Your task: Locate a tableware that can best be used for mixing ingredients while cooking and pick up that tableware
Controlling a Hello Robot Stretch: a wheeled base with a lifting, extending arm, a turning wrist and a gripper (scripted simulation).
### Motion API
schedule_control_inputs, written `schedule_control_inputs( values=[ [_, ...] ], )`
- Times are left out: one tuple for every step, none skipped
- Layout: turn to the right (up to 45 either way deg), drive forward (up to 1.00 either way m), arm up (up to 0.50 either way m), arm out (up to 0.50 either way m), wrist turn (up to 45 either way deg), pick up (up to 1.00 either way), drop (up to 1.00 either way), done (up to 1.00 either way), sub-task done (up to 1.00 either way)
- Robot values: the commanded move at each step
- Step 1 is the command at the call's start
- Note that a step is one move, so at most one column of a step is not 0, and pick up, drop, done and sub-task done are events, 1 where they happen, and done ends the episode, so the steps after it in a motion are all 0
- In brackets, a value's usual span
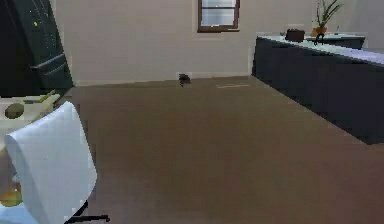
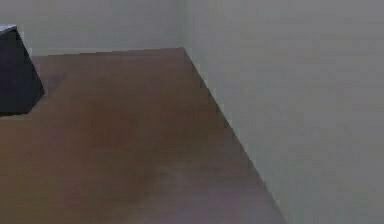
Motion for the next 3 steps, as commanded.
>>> schedule_control_inputs(
  values=[
    [0.0,0.6,0.0,0.0,0.0,0.0,0.0,0.0,0.0],
    [-9.0,0.0,0.0,0.0,0.0,0.0,0.0,0.0,0.0],
    [0.0,0.85,0.0,0.0,0.0,0.0,0.0,0.0,0.0]
  ],
)
